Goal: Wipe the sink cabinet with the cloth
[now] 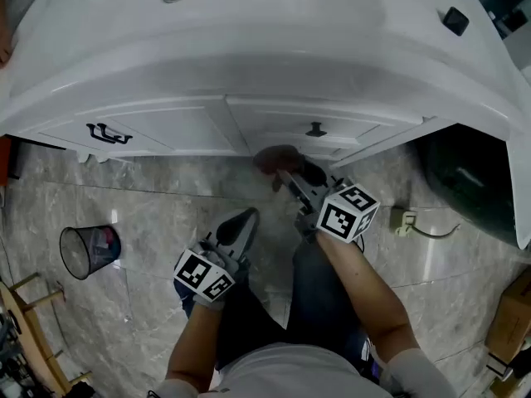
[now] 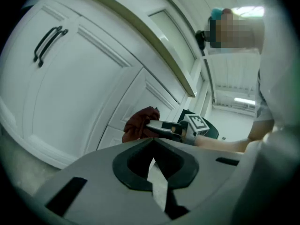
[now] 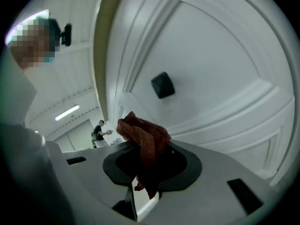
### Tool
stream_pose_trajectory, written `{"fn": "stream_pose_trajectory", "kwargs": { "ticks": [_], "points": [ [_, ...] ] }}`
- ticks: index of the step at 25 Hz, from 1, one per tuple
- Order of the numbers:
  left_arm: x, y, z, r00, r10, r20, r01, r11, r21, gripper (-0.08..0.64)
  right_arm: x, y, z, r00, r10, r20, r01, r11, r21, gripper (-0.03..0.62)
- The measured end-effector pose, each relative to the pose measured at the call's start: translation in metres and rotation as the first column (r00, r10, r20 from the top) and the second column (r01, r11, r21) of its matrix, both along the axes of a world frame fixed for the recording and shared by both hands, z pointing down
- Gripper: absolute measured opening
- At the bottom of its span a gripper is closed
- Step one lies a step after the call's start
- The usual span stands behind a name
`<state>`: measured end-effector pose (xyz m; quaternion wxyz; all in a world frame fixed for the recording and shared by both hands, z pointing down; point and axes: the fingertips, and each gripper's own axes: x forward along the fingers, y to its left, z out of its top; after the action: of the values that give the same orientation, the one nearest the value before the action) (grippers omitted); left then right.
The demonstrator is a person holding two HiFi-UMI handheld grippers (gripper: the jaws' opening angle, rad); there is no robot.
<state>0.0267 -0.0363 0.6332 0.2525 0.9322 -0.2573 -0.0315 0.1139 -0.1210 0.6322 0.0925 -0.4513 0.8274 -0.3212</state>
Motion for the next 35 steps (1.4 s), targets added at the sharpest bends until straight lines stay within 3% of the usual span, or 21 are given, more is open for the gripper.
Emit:
{"fn": "stream_pose_trajectory", "kwargs": {
  "ticks": [6,10,20,35],
  "points": [
    [-0.007,-0.013,-0.057,0.993,-0.013,0.121,0.009,0.999,0.032,0.011,-0.014,0.035,-0.067,0.964,-0.069,-0.258,0.100,0.989,0.108,0.098],
    [-0.014,-0.013,-0.111,0.982,-0.022,0.186,0.014,0.999,0.044,0.012,-0.029,0.056,-0.130,0.929,-0.113,-0.353,0.175,0.973,0.149,0.098],
    [-0.043,0.022,-0.280,0.967,-0.110,0.230,0.114,0.993,-0.004,0.012,-0.021,0.088,-0.309,0.896,-0.177,-0.407,0.240,0.965,0.109,0.098],
    [-0.066,0.017,-0.500,0.959,-0.213,0.189,0.198,0.976,0.095,0.012,-0.032,0.082,-0.514,0.935,-0.147,-0.323,0.212,0.961,0.177,0.098]
  ]
}}
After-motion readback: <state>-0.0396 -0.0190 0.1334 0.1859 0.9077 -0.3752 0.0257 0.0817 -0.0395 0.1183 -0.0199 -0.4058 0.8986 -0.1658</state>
